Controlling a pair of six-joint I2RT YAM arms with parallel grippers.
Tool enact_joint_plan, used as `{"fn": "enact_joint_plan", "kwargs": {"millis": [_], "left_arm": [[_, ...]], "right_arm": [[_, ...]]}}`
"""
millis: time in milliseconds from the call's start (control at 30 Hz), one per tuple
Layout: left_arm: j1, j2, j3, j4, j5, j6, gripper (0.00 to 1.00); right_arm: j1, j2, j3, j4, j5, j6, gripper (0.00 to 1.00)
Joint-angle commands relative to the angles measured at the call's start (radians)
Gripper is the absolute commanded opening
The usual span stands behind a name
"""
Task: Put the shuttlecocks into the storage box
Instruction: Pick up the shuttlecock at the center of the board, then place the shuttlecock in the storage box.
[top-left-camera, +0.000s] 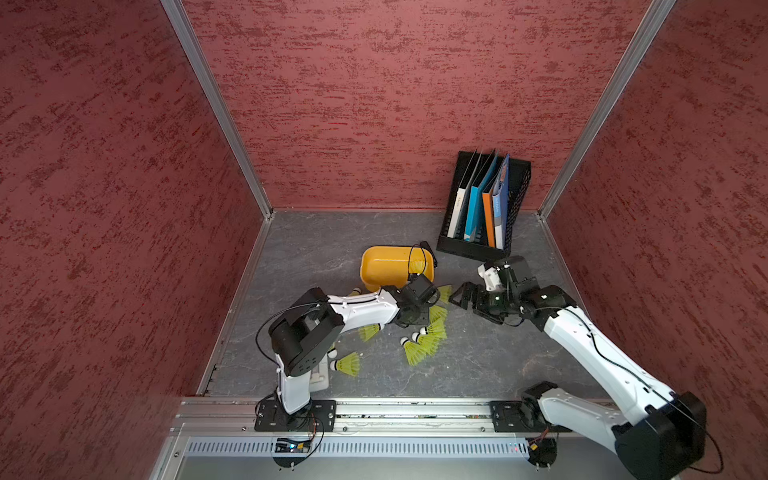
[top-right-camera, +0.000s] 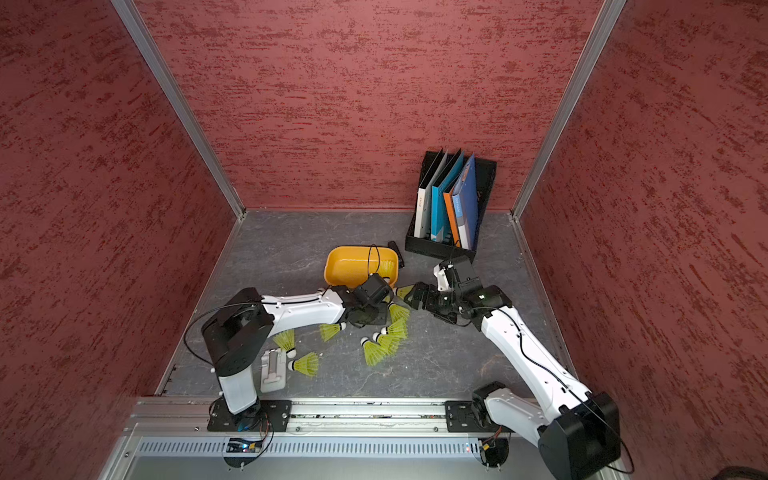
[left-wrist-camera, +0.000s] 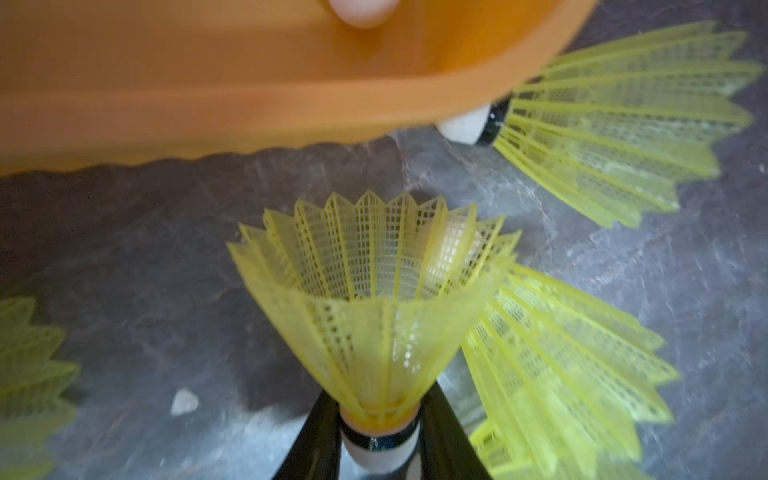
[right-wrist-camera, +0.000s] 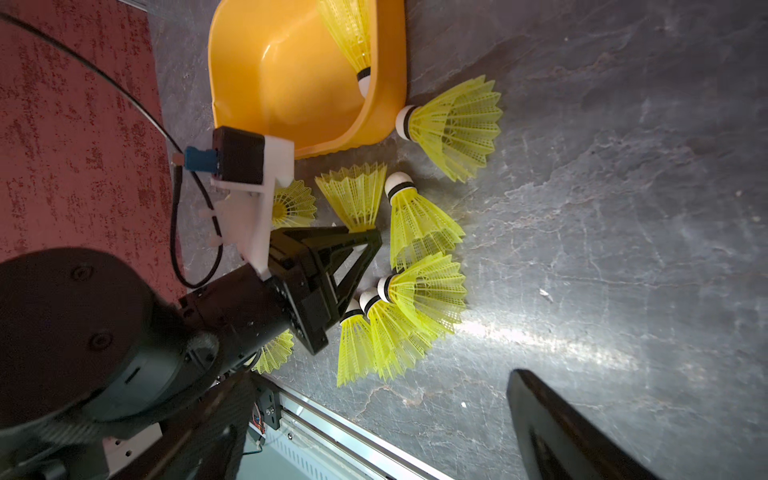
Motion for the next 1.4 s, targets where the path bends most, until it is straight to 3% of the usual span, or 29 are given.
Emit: {"fn": "enact_joint_plan", "kwargs": {"millis": [0, 233, 367, 567, 667, 967, 1367], "left_arm": [[0.0, -0.103, -0.022, -0.054, -0.012, -0.004, 0.27], [0.056, -0.259, -0.006, -0.172, 0.017, 0.009, 0.27], [0.171, -0.302, 0.025, -0.23, 0.075, 0.041, 0.27], [0.362, -0.228, 0.143, -0.288, 0.16, 0.137, 0.27], [0.41, -0.144, 0.217, -0.305, 0.162, 0.179, 0.27], [0.426, 0.115, 0.419, -0.385, 0.117, 0.242, 0.25], [0.42, 0.245, 0.513, -0.485, 0.002, 0.254, 0.25]], "right_arm": [[-0.005, -0.004, 0.029, 0.016, 0.009, -0.03, 0.98], [0.01, 0.0, 0.037, 0.152, -0.038, -0.047, 0.98], [0.026, 0.07, 0.057, 0.274, -0.066, -0.051, 0.98], [0.03, 0.265, 0.185, 0.338, -0.074, -0.021, 0.98], [0.032, 0.351, 0.262, 0.316, -0.062, -0.008, 0.98], [0.032, 0.466, 0.335, 0.276, -0.038, -0.013, 0.98], [0.032, 0.512, 0.368, 0.215, -0.01, -0.023, 0.98]]}}
